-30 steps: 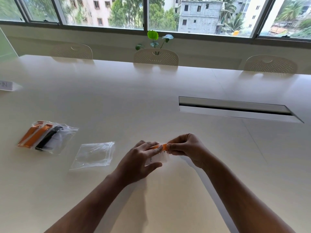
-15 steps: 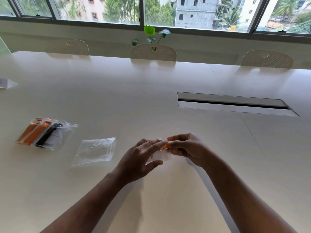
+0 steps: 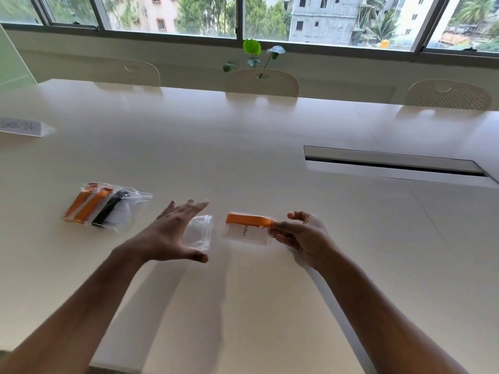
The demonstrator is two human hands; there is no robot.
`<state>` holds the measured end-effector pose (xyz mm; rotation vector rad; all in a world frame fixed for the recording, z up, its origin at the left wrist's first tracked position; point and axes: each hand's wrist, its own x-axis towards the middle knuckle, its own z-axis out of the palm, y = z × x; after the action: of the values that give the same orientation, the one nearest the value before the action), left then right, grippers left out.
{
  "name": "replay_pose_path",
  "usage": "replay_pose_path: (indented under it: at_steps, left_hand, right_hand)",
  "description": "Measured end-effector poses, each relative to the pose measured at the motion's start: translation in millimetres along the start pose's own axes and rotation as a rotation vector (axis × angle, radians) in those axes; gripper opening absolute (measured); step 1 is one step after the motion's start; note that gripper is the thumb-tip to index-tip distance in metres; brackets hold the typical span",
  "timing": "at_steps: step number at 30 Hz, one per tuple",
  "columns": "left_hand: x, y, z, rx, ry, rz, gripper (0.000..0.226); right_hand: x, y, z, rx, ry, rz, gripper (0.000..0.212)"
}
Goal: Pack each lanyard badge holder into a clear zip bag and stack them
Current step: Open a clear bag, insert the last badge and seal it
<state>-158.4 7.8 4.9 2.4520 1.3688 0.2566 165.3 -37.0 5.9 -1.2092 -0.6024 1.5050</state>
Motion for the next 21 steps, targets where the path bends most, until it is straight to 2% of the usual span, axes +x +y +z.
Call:
replay_pose_path:
  at_steps: [4,12,21]
  left_hand:
    - [1.9,-15.7,-9.1,-0.027,-0.017,0.038,0.125]
    - [1.7,-13.5,-6.7,-0.086,0.088,0.153,0.113]
    - [1.6,10.7,12.1,-0.084,0.157,0.236,0.111]
  right_hand:
    - [-0.6,10.6,21.7,-0.007,0.01,0.019,0.047]
    - [-7.7,21.5,56.8,0.02,0.016,0.045,0.047]
    - [-9.1,32.7,93.5,-0.06,0.008,-0.091,0.056]
